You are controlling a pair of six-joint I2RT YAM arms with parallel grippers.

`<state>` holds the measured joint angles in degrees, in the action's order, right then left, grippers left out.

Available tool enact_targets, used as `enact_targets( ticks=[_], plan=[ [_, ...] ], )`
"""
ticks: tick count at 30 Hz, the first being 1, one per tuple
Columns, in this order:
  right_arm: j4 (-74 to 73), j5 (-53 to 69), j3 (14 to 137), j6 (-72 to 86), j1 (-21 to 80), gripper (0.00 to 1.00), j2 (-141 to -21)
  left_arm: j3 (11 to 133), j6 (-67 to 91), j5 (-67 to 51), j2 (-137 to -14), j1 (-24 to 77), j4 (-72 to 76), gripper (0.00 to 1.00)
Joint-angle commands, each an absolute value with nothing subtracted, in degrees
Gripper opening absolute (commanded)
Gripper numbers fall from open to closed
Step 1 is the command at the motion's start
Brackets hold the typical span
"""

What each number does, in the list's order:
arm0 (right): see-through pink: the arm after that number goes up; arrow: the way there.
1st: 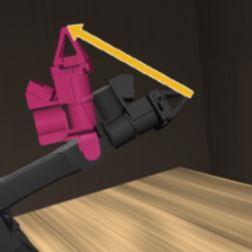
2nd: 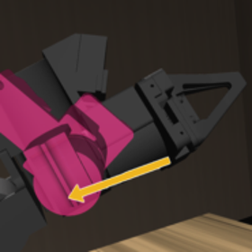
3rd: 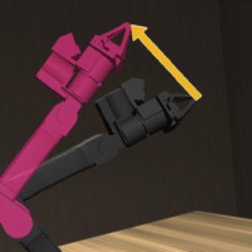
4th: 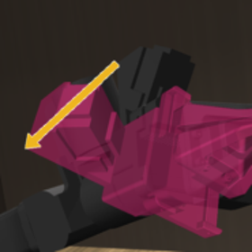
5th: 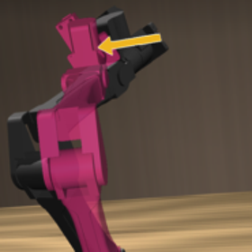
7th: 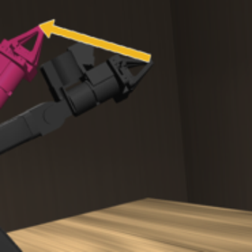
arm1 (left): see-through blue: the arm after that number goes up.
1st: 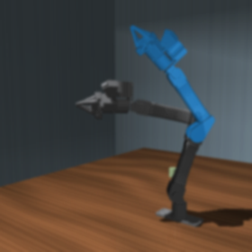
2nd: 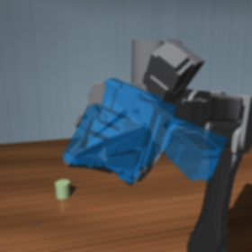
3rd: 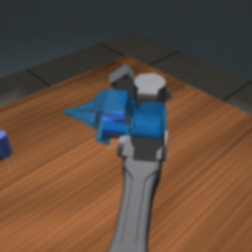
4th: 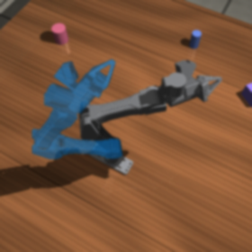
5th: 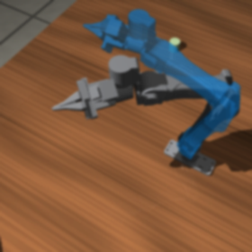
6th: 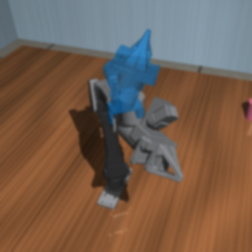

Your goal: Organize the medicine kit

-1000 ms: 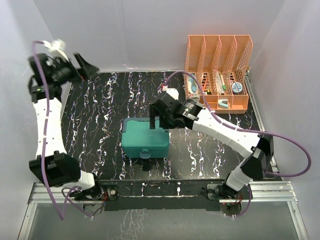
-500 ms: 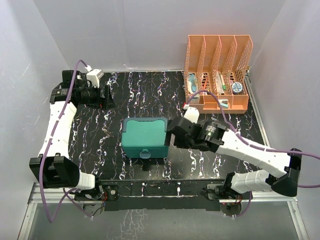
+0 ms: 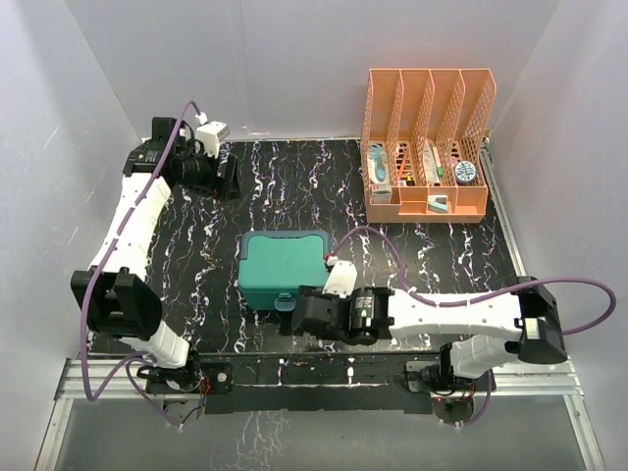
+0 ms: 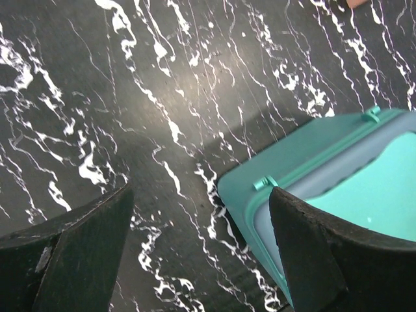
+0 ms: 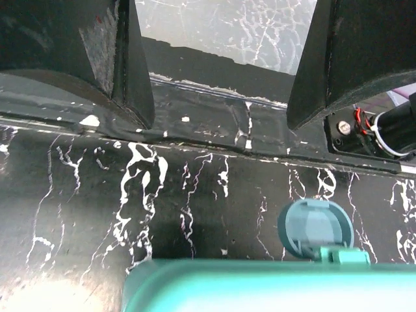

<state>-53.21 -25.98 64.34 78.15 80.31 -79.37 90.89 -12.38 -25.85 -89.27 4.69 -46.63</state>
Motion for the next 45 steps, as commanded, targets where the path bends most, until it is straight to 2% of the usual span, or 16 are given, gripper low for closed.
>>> enact_targets(
  ticks=[1,11,19,26,39,45],
  plan=[
    [-49.97,-34.39,62.50,91.82,84.72,0.81,-79.69,96.50,-12.80,-24.95,-92.64,5.37,-45.43,0.83],
    [-46.53,-40.76,62.99,99.25,87.18,0.81,-81.51,98.92,-14.11,-26.03,-95.50,6.95,-46.23,0.82],
    [-54.43,-42.79,55.91,110.87,86.08,0.80,-76.40,99.98,-17.14,-26.26,-99.56,9.90,-47.53,0.81],
    [-58.10,-45.23,52.12,113.89,83.36,0.79,-72.95,101.80,-15.89,-25.95,-101.73,11.73,-47.54,0.80],
    [-45.62,-43.72,50.23,98.45,70.32,0.79,-73.55,101.95,-15.20,-25.22,-101.61,11.86,-48.14,0.80],
    [-43.27,-42.38,52.24,93.45,68.04,0.81,-75.63,101.66,-15.40,-25.04,-101.51,11.85,-48.12,0.80]
  ],
)
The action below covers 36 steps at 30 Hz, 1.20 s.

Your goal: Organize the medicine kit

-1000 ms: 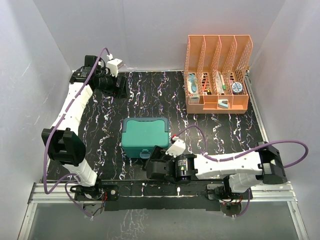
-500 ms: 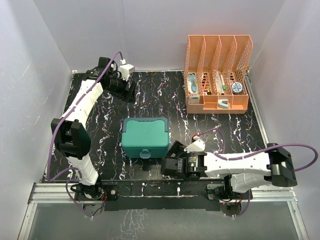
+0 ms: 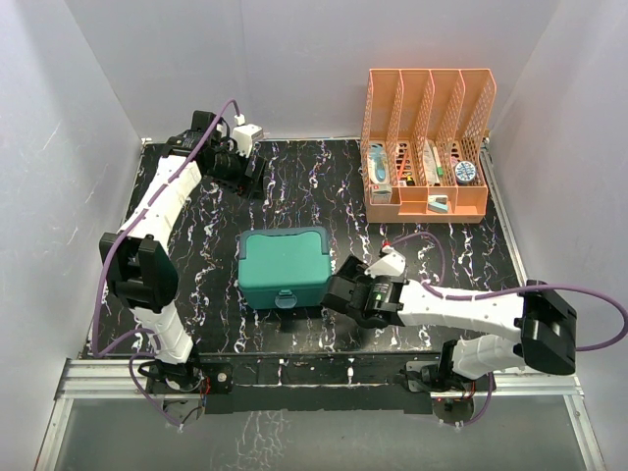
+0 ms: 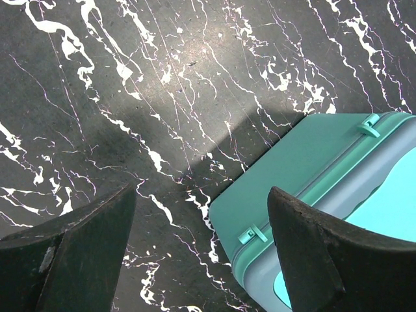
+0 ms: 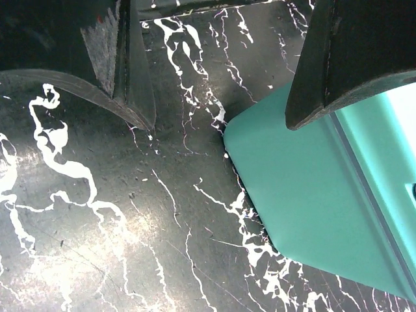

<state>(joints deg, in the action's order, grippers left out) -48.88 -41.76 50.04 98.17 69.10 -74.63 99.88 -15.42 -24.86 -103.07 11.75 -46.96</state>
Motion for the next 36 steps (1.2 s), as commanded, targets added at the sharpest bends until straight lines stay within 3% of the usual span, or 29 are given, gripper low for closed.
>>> enact_targets(
  ticks=[1,12,28,32,36],
  plan=[
    [-42.00,-41.99,52.17,92.42,67.37,0.81,-75.86,101.57,-15.34,-25.05,-101.48,11.85,-47.96,0.80],
    [-27.82,-36.53,58.98,76.63,59.39,0.83,-87.40,101.04,-16.57,-23.80,-101.25,11.83,-48.76,0.79],
    [-19.56,-32.07,72.45,59.97,47.73,0.84,-97.74,98.19,-16.53,-22.48,-100.16,11.26,-48.12,0.79],
    [-22.23,-32.23,73.71,58.97,47.29,0.84,-95.62,97.91,-16.06,-22.44,-100.15,10.67,-47.82,0.79],
    [-26.40,-31.13,69.06,62.69,48.00,0.81,-86.30,98.29,-15.67,-22.35,-100.31,10.29,-47.90,0.78]
  ],
)
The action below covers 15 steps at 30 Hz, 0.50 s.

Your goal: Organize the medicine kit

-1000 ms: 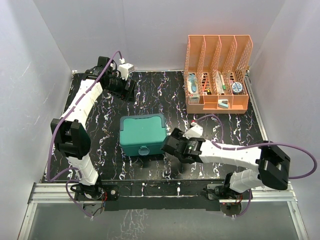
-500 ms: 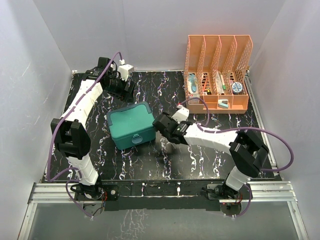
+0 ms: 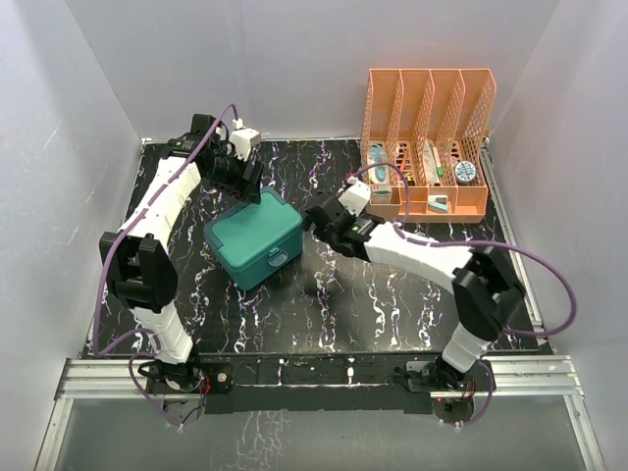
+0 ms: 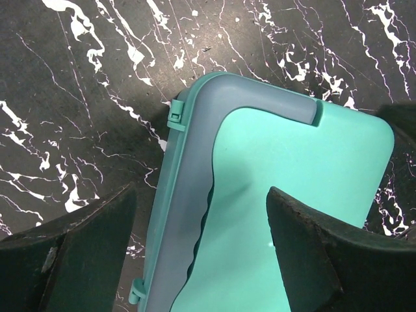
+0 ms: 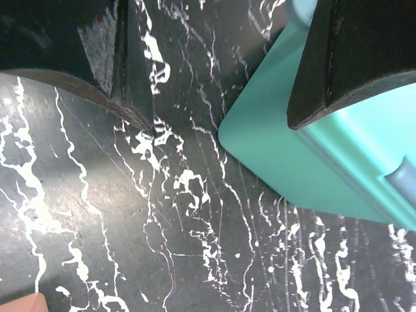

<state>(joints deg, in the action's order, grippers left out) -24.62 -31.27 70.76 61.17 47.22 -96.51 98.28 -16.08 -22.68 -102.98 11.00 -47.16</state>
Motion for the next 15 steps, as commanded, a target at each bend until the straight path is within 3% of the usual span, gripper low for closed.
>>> enact_targets(
  ticks=[1,6,15],
  plan=[
    [-26.10,-30.18,66.43,63.88,48.18,0.80,-83.41,98.34,-15.65,-22.30,-100.28,10.28,-47.94,0.78],
    [-22.46,-23.19,56.82,66.83,48.76,0.66,-74.01,97.77,-15.64,-22.41,-100.29,10.27,-47.98,0.76],
    [-16.40,-19.21,56.86,71.18,54.10,0.61,-80.86,97.12,-15.22,-21.98,-99.74,10.28,-48.64,0.74]
  ],
)
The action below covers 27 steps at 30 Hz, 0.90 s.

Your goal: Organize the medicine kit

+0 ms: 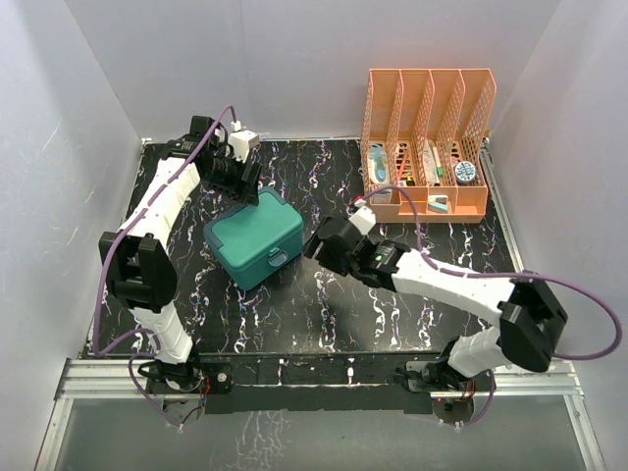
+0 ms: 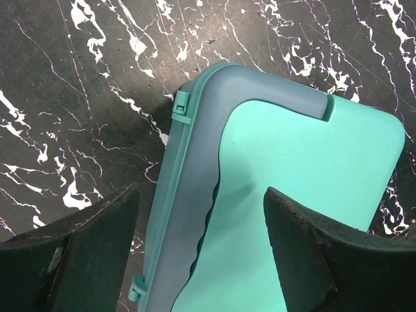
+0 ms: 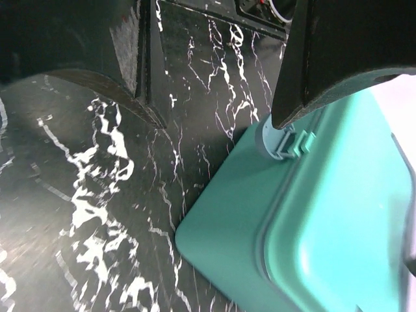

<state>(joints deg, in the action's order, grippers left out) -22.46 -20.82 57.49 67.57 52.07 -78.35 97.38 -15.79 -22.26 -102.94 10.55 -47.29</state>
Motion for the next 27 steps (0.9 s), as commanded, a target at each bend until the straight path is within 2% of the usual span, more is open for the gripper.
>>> enact_targets(
  ticks=[1,8,20,22,25,27],
  plan=[
    [-15.23,-19.17,56.65,71.90,54.47,0.60,-81.69,97.08,-15.22,-21.97,-99.65,10.28,-48.75,0.74],
    [-8.36,-18.61,57.58,73.82,55.96,0.59,-86.95,96.33,-15.21,-22.49,-99.05,10.24,-48.78,0.74],
    [-5.65,-16.22,61.74,73.37,56.16,0.58,-93.06,96.44,-15.46,-22.94,-99.67,10.28,-48.94,0.74],
    [-5.69,-16.10,61.87,73.30,56.16,0.55,-93.21,96.34,-15.55,-22.93,-99.77,10.28,-48.90,0.74],
    [-5.87,-16.15,61.58,73.33,56.16,0.46,-92.74,96.23,-15.60,-23.07,-99.94,10.24,-48.82,0.73],
    [-6.04,-16.29,61.40,73.21,56.16,0.38,-92.24,96.17,-15.64,-23.11,-100.09,10.24,-48.78,0.69]
  ],
)
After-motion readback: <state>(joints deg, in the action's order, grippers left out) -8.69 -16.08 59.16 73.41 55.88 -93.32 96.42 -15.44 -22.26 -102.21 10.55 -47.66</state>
